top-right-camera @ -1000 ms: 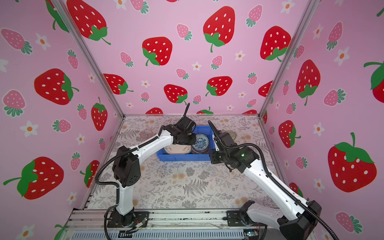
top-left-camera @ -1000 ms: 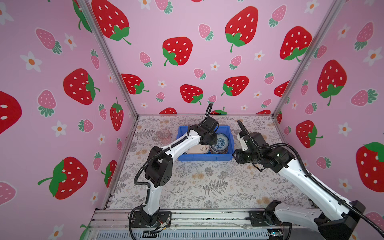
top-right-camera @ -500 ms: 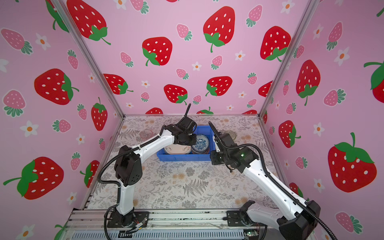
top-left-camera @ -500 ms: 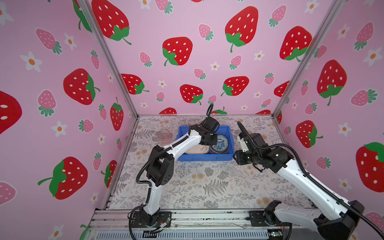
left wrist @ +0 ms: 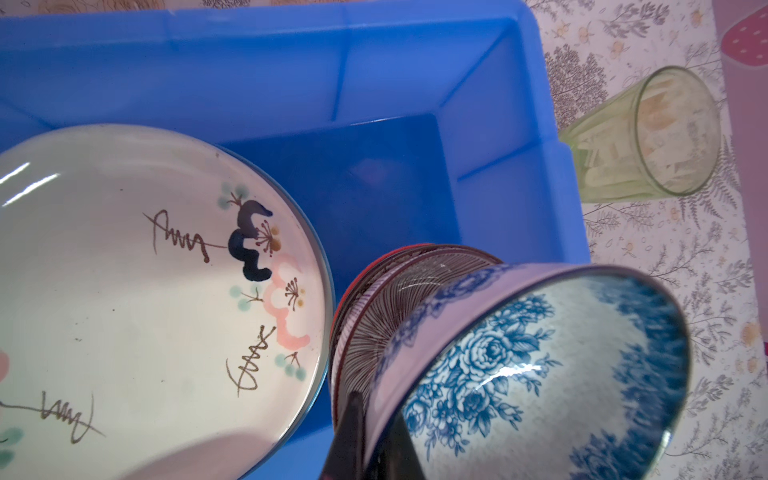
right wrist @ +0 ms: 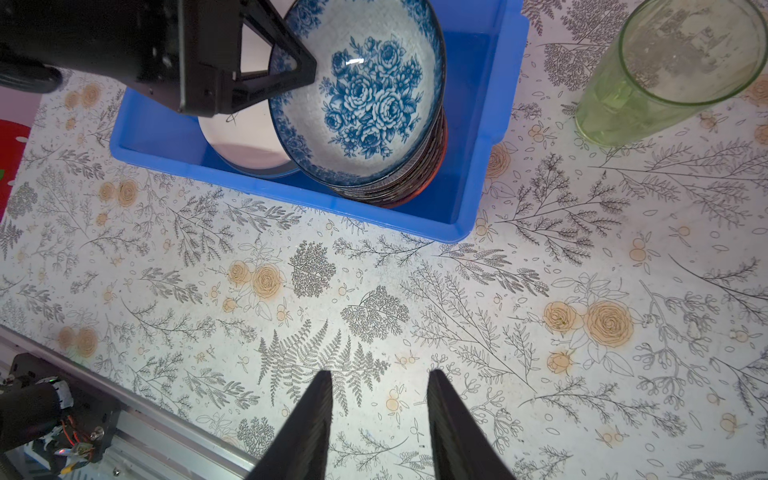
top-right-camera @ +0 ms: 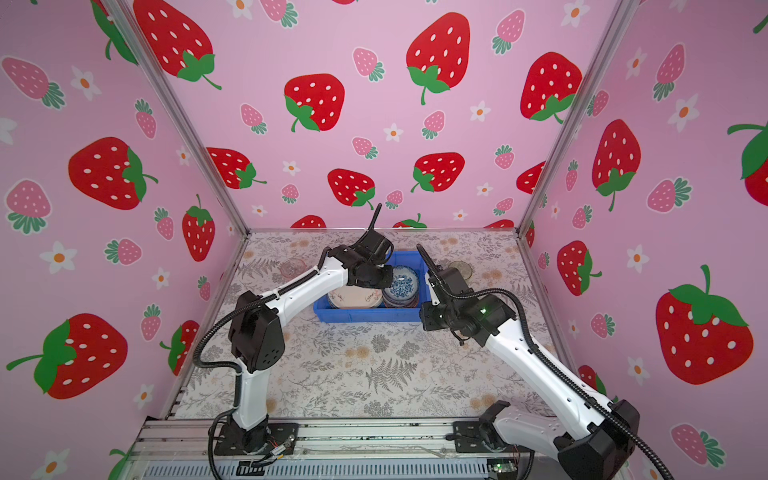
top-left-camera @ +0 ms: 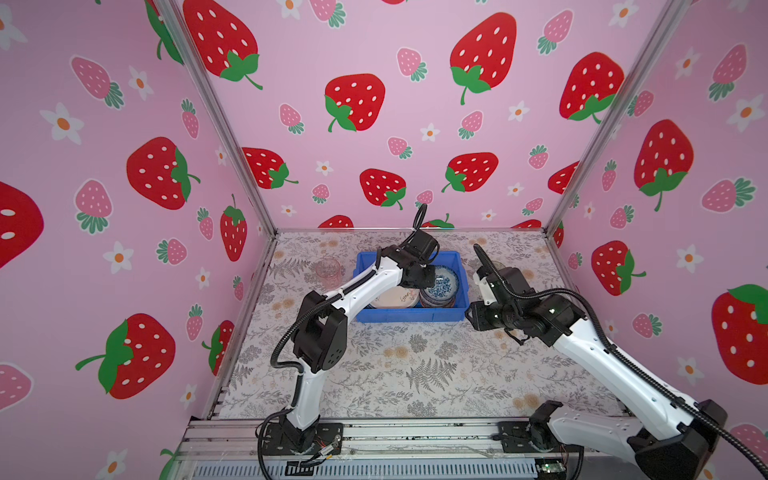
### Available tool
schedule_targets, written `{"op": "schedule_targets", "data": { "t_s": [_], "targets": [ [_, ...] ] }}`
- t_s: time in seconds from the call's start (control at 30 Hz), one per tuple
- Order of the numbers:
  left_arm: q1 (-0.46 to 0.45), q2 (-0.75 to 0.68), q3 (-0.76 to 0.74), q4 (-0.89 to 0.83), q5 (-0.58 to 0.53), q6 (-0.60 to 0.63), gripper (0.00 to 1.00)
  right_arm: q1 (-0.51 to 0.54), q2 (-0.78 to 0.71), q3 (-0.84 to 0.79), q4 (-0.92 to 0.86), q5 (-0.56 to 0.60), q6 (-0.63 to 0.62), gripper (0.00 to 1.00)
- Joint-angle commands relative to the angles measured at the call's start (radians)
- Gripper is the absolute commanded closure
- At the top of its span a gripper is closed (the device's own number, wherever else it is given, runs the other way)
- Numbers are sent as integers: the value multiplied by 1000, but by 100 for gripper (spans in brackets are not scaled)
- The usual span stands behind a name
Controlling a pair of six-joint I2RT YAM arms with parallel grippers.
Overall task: Place the mixed dishes into the plastic bin
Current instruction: 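Lower the blue-white bowl onto the pink-striped bowl in the bin with the left gripper, then open the left gripper and withdraw both grippers away from the bin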
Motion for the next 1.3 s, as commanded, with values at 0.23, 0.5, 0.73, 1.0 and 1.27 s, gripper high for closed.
{"op": "schedule_targets", "data": {
  "t_s": [0.23, 0.5, 0.73, 1.0, 1.27],
  "targets": [
    [4, 4, 52, -18, 13, 1, 87, -6, -9, -22, 1, -6, -11, 59],
    [4, 13, 57, -30, 13, 0, 79, -9, -7, -34, 10, -9, -14, 58],
    [3, 21, 58, -30, 30, -9, 60, -12, -6, -40, 13, -7, -18, 58],
    [4, -17, 88, -56, 34, 25, 26, -17, -11, -40, 20, -16, -19, 58],
    [12, -209, -37, 14, 59, 97, 7, -20, -9, -42, 32, -26, -13, 56]
  ]
}}
